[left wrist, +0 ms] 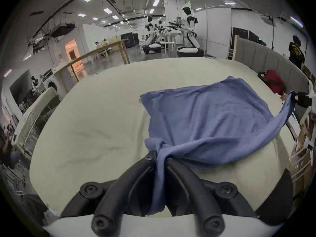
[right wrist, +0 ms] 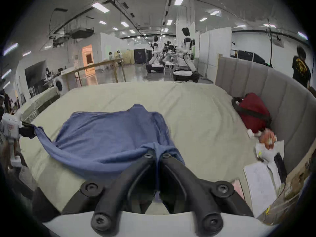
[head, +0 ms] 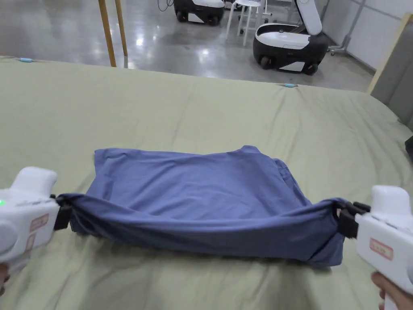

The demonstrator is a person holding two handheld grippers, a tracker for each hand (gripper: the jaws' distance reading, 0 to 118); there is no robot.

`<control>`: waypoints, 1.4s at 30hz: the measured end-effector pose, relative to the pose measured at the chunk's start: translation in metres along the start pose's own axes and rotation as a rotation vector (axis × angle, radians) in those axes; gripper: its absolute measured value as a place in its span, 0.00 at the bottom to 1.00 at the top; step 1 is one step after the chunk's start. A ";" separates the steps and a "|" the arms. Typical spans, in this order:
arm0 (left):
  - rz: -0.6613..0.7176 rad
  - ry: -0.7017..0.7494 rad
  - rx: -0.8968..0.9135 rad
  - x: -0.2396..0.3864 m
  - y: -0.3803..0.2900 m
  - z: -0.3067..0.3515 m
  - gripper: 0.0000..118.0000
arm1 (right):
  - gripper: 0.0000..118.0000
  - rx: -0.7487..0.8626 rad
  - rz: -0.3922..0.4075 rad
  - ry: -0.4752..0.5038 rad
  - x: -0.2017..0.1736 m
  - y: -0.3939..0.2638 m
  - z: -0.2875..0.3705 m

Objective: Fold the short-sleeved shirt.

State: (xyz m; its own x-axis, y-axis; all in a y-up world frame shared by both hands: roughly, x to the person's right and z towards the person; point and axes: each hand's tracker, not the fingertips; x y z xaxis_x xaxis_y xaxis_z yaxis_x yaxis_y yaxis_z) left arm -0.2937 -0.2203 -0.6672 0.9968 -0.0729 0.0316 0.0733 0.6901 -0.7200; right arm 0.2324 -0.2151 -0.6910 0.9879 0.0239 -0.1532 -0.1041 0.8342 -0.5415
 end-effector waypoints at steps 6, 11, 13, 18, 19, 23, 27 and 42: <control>0.057 -0.002 -0.144 -0.004 0.021 -0.085 0.09 | 0.03 -0.174 -0.013 -0.038 -0.001 0.009 -0.101; 0.160 -0.028 -0.067 -0.011 0.002 -0.077 1.00 | 0.87 -0.133 -0.095 0.008 0.009 -0.012 -0.101; 0.191 -0.074 0.059 -0.008 -0.009 -0.046 0.99 | 0.92 -0.090 -0.080 0.054 0.006 -0.016 -0.074; 0.162 -0.028 0.346 0.020 -0.065 0.039 0.99 | 0.92 0.135 -0.007 0.097 -0.029 -0.052 0.015; 0.142 -0.010 0.355 0.027 -0.078 0.048 0.99 | 0.92 0.160 -0.008 0.102 -0.035 -0.060 0.027; 0.091 0.046 0.300 0.039 -0.125 0.053 0.73 | 0.58 0.195 -0.006 0.078 -0.063 -0.088 0.059; 0.081 0.037 0.160 0.043 -0.145 0.040 0.00 | 0.03 0.182 -0.021 0.129 -0.081 -0.102 0.065; 0.156 0.027 0.004 0.007 -0.051 -0.067 0.98 | 0.03 0.050 -0.044 0.096 -0.060 -0.111 0.045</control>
State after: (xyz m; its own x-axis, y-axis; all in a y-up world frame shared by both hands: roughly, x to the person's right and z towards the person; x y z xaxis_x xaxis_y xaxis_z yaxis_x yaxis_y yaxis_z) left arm -0.2924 -0.3043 -0.6771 0.9949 0.0163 -0.0992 -0.0824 0.6977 -0.7116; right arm 0.1898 -0.2844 -0.5842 0.9756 -0.0637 -0.2099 -0.0532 0.8596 -0.5081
